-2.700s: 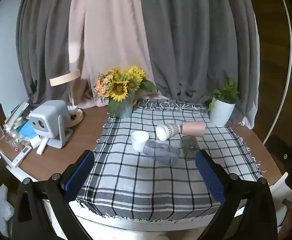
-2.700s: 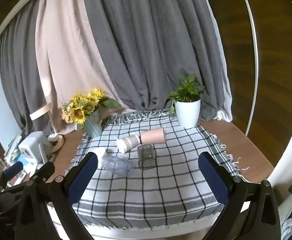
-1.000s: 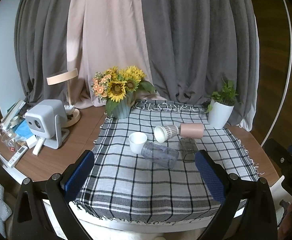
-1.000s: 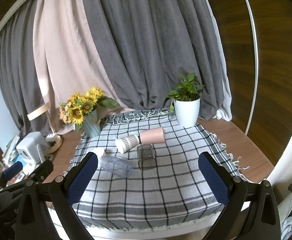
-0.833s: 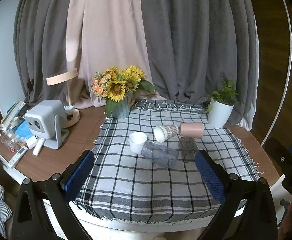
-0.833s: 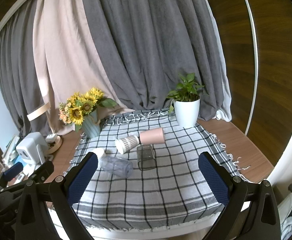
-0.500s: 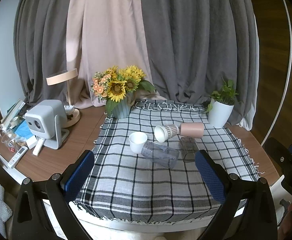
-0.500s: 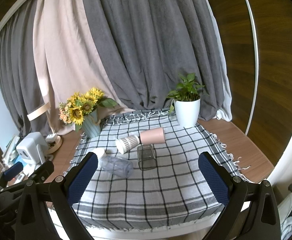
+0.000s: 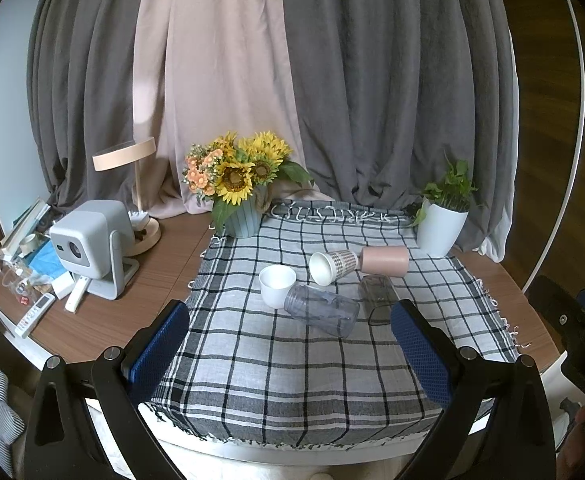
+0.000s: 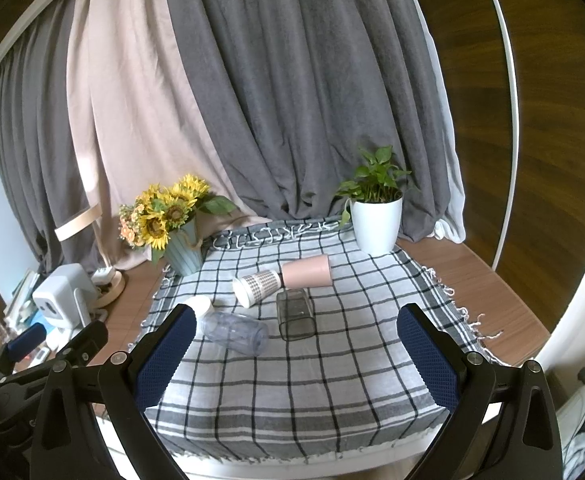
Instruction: Flip cup upside down
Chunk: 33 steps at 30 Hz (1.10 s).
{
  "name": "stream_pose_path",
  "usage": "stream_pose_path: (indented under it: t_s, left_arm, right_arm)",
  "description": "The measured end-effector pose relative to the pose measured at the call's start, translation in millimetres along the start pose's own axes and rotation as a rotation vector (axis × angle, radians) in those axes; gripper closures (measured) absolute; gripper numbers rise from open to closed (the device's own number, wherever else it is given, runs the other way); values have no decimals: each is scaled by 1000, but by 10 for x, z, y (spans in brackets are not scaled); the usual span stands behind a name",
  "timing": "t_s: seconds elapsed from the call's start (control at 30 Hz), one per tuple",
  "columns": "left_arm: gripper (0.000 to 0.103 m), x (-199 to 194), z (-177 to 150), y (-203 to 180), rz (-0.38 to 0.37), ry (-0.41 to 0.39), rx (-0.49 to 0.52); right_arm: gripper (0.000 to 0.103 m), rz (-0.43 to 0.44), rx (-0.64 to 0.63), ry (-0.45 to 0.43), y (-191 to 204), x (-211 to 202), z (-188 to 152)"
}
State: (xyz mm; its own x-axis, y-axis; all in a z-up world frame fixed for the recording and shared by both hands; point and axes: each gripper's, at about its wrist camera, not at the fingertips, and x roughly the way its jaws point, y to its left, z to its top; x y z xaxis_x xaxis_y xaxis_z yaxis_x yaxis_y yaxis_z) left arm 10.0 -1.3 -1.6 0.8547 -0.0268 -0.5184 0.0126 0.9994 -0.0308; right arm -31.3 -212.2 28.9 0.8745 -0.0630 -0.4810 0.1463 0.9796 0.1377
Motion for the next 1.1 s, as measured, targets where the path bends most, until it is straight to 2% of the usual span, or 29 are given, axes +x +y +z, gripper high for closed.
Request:
stream_pose_path:
  t_s: [0.4,0.6,0.77,0.93,1.1]
  left_arm:
    - [0,8,-6,9,-2,4,-2]
    - [0,90,-5,7,7,41,5]
    - [0,266,22,-22,22,83,9]
    - [0,559,51,-141,59,137,-23]
    - [0,918,119,-311,105,177,-66]
  right_arm:
    - [2,0,-1,1,-3,-2,-6]
    - [2,-5,0,18,-3,41,-15]
    - [2,-6,-5,48,92,202,-45]
    - [2,-10,-18,94,-23,473,24]
    - [2,22,-44,162,-202,917,146]
